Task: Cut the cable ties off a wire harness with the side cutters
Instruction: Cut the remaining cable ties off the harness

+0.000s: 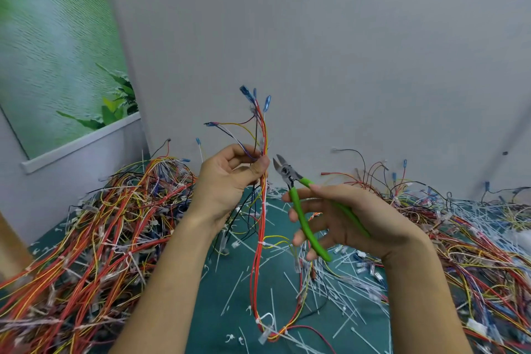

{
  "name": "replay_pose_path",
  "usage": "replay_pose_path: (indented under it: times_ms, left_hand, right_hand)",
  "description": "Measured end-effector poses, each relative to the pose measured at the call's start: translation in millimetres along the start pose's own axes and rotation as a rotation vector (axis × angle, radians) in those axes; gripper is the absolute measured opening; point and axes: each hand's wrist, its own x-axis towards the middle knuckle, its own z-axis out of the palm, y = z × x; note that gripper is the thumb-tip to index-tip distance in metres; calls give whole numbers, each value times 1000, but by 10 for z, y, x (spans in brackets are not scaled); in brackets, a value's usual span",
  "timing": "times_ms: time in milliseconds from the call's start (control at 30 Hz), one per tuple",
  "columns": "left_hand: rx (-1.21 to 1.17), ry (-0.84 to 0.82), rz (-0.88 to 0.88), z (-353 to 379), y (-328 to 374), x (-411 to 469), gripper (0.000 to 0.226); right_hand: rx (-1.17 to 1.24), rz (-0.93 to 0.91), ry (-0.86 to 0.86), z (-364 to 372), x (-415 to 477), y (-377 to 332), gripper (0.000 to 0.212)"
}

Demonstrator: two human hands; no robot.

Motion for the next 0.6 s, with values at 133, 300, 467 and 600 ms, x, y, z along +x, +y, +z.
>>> replay_pose_path:
  times_ms: [133, 300, 467, 600]
  left_hand:
    - [57, -22, 48, 3, 9, -18, 25]
    - [72, -45, 76, -1, 9, -21, 28]
    - [41, -56, 54, -20, -5, -11, 21]
    - [-20, -43, 11, -29, -6, -5, 21]
  right_hand:
    - [-26, -10, 31, 32, 20, 3, 53]
    - [-68, -69, 75, 65, 43, -7, 50]
    - [-64, -151, 112, 67, 34, -2, 40]
    - [-66, -140, 105, 51, 16, -15, 40]
